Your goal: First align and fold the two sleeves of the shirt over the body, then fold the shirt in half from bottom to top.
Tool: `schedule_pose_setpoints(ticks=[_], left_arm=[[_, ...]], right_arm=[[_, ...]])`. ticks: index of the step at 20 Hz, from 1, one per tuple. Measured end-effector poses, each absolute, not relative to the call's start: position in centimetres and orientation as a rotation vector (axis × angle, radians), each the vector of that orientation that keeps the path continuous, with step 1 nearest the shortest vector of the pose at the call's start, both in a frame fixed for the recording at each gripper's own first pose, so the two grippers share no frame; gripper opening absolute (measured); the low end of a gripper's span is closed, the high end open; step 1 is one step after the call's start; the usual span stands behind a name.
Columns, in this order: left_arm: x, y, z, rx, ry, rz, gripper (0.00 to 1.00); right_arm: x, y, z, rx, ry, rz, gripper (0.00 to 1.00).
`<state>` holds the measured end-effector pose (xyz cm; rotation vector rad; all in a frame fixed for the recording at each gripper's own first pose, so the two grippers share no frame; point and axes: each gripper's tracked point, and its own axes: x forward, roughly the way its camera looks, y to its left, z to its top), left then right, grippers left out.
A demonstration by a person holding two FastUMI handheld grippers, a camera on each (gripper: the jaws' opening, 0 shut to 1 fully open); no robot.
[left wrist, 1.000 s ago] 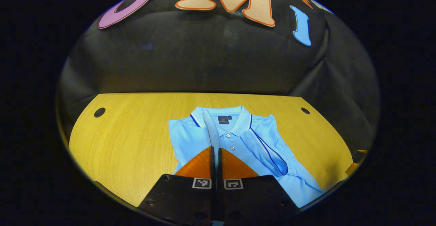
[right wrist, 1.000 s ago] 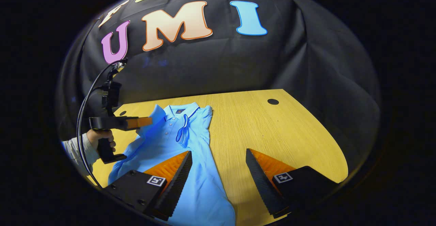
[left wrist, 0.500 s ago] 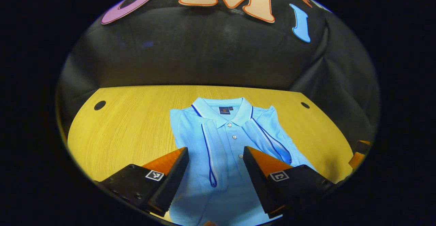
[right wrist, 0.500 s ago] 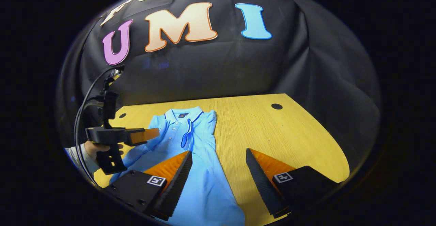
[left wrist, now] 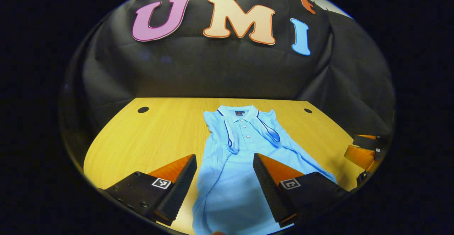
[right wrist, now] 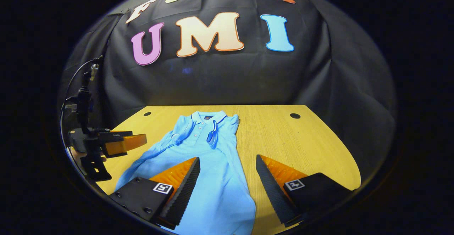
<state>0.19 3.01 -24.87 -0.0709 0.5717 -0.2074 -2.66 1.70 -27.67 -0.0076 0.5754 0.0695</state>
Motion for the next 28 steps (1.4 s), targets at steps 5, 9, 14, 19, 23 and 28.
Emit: schedule_pose_setpoints(ticks=[5, 9, 14, 19, 23, 28], left_arm=[[-7.5, 4.2, -25.2, -0.066, 0.592, -0.188, 0.96], [-13.1, 4.6, -27.3, -0.087, 0.645, -0.172, 0.96], [-18.2, 4.6, -30.6, -0.067, 0.704, -0.161, 0.97], [-21.3, 4.7, -34.2, -0.039, 0.766, -0.143, 0.96], [-21.8, 4.5, -34.7, -0.009, 0.766, -0.139, 0.96], [-21.5, 3.4, -34.7, -0.007, 0.732, -0.182, 0.96]], right_arm=[[-7.7, 0.9, -28.5, -0.032, 0.598, 0.079, 0.99], [-12.2, -0.2, -30.5, -0.055, 0.649, 0.074, 0.95], [-17.5, -1.0, -33.7, -0.067, 0.733, 0.072, 0.99], [-20.3, -1.2, -36.7, -0.075, 0.803, 0.069, 0.99], [-21.5, -1.3, -38.6, -0.097, 0.860, 0.067, 0.99], [-21.8, -0.7, -38.5, -0.054, 0.884, 0.074, 0.95]])
